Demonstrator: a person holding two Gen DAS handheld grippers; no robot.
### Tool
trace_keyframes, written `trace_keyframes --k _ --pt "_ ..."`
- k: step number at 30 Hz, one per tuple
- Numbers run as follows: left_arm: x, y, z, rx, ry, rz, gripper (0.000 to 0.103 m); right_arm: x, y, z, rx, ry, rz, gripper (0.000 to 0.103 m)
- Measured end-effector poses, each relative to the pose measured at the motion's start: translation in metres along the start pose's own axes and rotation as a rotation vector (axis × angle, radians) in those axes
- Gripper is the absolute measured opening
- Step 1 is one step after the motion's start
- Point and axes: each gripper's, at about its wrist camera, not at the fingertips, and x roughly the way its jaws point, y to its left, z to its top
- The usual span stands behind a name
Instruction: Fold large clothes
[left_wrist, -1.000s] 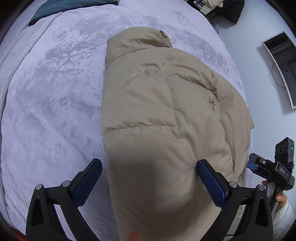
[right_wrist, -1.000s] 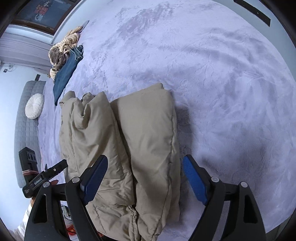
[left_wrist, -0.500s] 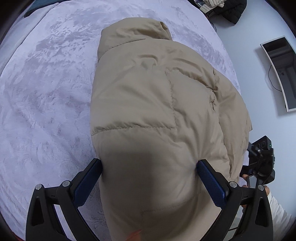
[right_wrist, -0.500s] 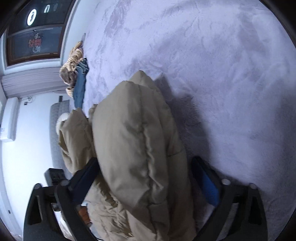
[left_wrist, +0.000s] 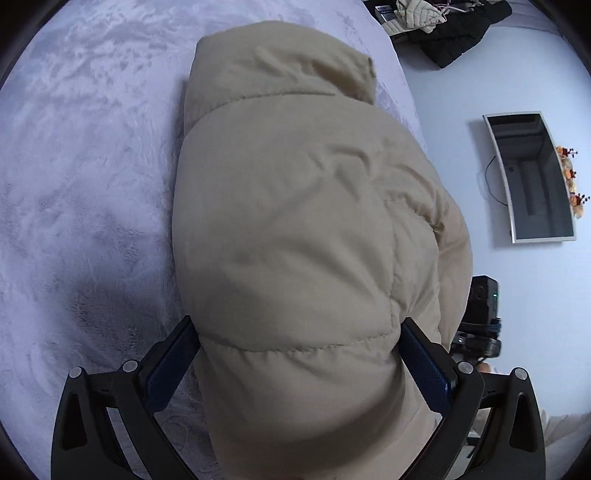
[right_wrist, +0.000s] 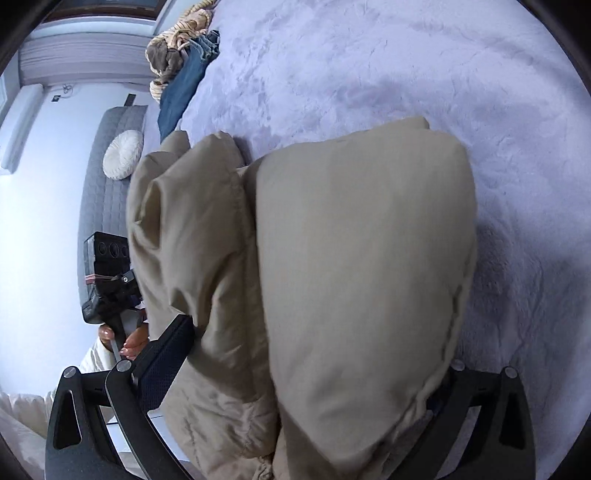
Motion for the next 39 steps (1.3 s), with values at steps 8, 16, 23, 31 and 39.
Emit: trace_keyframes --k 8,16,23,31,39 --pt "0.025 -0.011 0.003 -0.059 -0.01 0.001 0.103 0.031 -0.007 0.02 0.036 0.044 0.065 0.103" --pt "0.023 -0.06 -0.003 0.048 -0.076 0.188 0.084 0.032 -0.011 0.018 0.174 0.037 0.076 0.095" --pt "-0.009 -0.083 -0.003 0.087 -0.146 0.167 0.073 0.018 0.025 0.02 0.127 0.004 0.125 0.045" --pt "-0.1 -0.047 0.031 0.121 -0.242 0.161 0.073 0.046 0.116 0.059 0.012 -0.054 0.112 0.045" --pt "-0.194 0.024 0.102 0.126 -0.306 0.247 0.073 0.153 0.216 0.121 -0.054 -0.095 0.113 0.044"
